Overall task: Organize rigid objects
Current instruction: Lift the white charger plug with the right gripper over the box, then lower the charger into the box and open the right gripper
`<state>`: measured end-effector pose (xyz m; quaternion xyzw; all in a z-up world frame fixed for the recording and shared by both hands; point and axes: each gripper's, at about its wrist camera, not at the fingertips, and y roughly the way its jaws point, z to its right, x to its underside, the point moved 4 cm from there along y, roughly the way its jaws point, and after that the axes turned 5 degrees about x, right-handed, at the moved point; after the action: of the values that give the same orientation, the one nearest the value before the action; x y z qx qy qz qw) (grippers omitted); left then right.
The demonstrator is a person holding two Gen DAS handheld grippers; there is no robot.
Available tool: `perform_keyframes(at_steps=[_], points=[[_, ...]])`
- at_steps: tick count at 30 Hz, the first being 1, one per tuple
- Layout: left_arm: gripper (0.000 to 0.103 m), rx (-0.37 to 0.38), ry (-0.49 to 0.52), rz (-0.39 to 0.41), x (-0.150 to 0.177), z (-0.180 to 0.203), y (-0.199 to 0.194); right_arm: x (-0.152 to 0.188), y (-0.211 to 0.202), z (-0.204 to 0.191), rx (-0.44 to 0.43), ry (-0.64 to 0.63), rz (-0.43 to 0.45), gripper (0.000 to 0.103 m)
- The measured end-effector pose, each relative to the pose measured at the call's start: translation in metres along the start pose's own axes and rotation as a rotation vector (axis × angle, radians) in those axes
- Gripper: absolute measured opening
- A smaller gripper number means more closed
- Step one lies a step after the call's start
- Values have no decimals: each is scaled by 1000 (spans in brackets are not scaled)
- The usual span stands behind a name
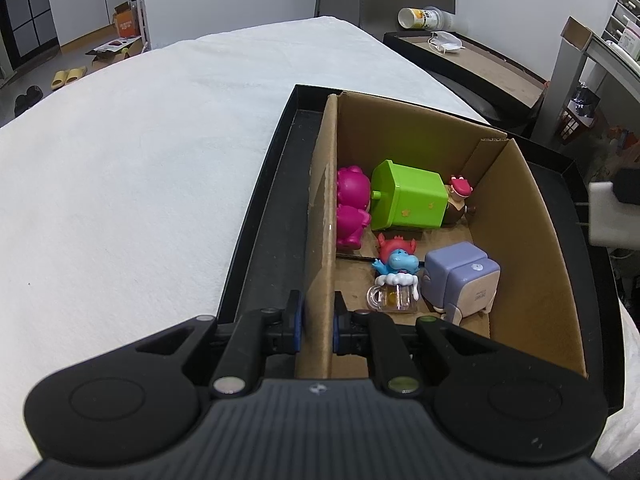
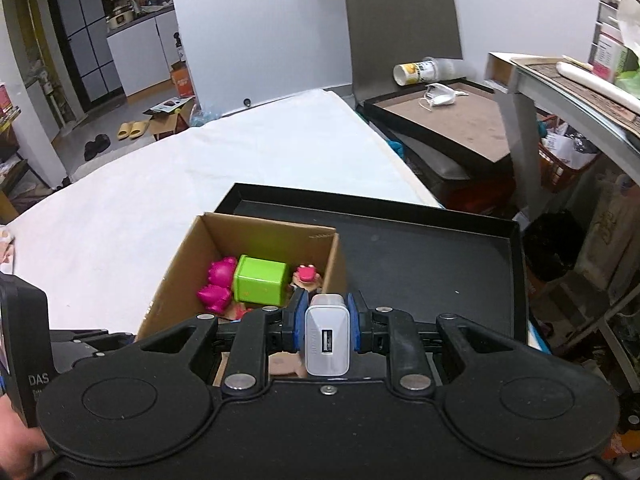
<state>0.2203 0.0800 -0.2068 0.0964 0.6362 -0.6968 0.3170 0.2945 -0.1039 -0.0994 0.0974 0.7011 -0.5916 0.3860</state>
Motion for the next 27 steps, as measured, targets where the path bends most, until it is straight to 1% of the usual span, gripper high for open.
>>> perform_keyframes(at_steps=[8, 13, 16, 18, 20, 27], points=[[13, 15, -9, 0, 0, -2, 1, -6, 18, -23, -17, -18, -24, 22], [13, 23, -16, -1, 0, -3, 1, -8, 31, -34, -8, -31, -37, 22], [13, 27, -18, -2, 0, -4, 1, -12, 33, -30, 11, 2, -26, 22], [14, 31, -19, -1, 0, -4, 2, -16, 28, -26, 7, 22, -14, 24], [14, 30, -19, 2, -1, -4, 2, -18, 21, -21, 7, 35, 2, 30], [14, 33, -20, -1, 0, -3, 0, -11, 2, -2, 18, 97, 8, 31]])
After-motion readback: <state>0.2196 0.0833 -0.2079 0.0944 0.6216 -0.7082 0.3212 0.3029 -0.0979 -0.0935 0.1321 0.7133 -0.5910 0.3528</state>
